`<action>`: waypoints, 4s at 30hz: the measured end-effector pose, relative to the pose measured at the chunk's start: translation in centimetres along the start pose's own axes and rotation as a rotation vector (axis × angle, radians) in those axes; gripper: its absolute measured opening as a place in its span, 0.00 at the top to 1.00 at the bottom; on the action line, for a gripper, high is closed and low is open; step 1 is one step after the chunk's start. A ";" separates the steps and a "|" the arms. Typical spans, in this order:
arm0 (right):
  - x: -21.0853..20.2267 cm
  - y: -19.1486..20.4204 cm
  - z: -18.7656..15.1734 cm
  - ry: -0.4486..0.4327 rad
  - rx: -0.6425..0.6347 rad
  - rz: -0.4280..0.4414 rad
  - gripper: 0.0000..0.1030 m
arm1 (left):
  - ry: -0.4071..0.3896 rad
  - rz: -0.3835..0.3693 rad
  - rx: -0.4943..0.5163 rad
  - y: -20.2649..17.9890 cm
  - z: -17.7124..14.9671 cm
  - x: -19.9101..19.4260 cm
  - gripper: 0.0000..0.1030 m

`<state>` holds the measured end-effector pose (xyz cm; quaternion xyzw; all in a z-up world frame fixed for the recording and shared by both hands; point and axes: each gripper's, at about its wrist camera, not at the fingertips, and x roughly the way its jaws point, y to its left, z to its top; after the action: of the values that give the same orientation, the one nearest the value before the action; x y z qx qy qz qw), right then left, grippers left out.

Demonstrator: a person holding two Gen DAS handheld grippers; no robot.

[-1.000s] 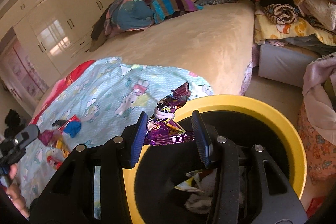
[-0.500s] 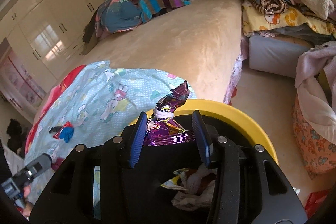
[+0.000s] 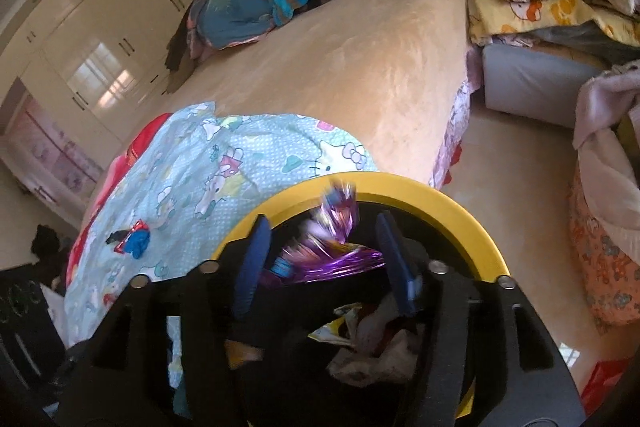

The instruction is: Collect trash

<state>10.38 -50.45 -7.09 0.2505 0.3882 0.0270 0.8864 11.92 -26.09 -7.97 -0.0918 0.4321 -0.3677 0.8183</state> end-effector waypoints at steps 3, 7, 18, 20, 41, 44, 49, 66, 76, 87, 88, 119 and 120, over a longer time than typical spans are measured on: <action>0.1 -0.1 -0.1 0.001 0.009 -0.005 0.46 | -0.007 0.002 -0.022 0.6 0.0 -0.3 0.43; 0.3 0.5 -0.3 0.006 -0.006 -0.019 0.39 | -0.042 0.019 -0.019 0.9 0.2 -1.4 0.19; -0.1 3.0 -0.4 -0.042 -0.078 -0.076 0.27 | -0.161 0.177 -0.004 2.1 1.0 -5.3 0.06; -0.2 3.4 -0.4 -0.049 -0.089 -0.078 0.27 | -0.187 0.211 0.000 2.4 1.2 -6.2 0.06; -0.3 11.5 -3.1 -0.081 -0.268 0.023 0.24 | -0.354 0.387 -0.040 5.8 2.3 -13.2 0.06; -0.5 12.5 -3.4 -0.092 -0.295 0.042 0.24 | -0.372 0.407 -0.056 6.4 2.3 -14.0 0.06; -0.8 14.3 -4.2 -0.100 -0.334 0.074 0.24 | -0.399 0.444 -0.083 7.7 2.3 -15.4 0.06; -1.1 18.1 -6.3 -0.113 -0.408 0.118 0.20 | -0.462 0.505 -0.231 12.1 1.9 -19.1 0.06; -0.1 21.9 -7.4 -0.099 -0.493 0.164 0.19 | -0.488 0.561 -0.297 14.6 1.4 -21.3 0.06; 4.3 27.3 -8.9 -0.039 -0.598 0.215 0.18 | -0.517 0.658 -0.427 20.5 -0.2 -24.5 0.06; 4.9 27.7 -9.0 -0.032 -0.601 0.220 0.18 | -0.519 0.660 -0.442 21.1 -0.3 -24.8 0.06; 20.2 32.2 -9.8 0.214 -0.571 0.177 0.84 | -0.335 0.365 -0.782 35.5 3.6 -18.8 0.45; 20.1 32.1 -9.9 0.211 -0.572 0.178 0.88 | -0.335 0.356 -0.790 35.7 3.6 -18.6 0.46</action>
<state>22.16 -13.37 -11.44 0.0197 0.4313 0.2385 0.8699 26.79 11.44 -10.58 -0.3790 0.4101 -0.0086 0.8295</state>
